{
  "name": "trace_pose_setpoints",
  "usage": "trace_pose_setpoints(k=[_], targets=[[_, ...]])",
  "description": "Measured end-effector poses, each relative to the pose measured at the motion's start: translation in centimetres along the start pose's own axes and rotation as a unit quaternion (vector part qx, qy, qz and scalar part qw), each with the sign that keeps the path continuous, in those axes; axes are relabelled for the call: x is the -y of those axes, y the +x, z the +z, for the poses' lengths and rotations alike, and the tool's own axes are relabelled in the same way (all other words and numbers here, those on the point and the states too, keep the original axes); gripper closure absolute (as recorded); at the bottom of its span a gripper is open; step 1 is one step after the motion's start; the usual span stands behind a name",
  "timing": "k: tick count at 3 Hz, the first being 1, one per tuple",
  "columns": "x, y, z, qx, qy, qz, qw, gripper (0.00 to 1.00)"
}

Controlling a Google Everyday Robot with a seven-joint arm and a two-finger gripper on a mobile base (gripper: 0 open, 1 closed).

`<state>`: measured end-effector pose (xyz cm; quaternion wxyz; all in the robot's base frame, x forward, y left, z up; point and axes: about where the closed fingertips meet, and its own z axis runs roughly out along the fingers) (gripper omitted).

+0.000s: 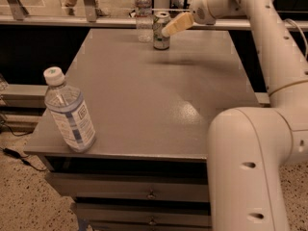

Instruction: Move 7up can near water bottle

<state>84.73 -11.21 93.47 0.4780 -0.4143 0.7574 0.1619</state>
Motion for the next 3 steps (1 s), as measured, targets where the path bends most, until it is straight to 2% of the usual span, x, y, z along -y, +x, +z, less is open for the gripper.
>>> trace_pose_setpoints(k=[1,2,3], targets=[[0.3,0.4,-5.2,0.024,0.002,0.03,0.9993,0.0],[-0.2,1.6,-10.2,0.069,-0.009,0.064,0.9955,0.0],[-0.4,2.4,-10.7,0.074,-0.013,0.074,0.9944,0.0]])
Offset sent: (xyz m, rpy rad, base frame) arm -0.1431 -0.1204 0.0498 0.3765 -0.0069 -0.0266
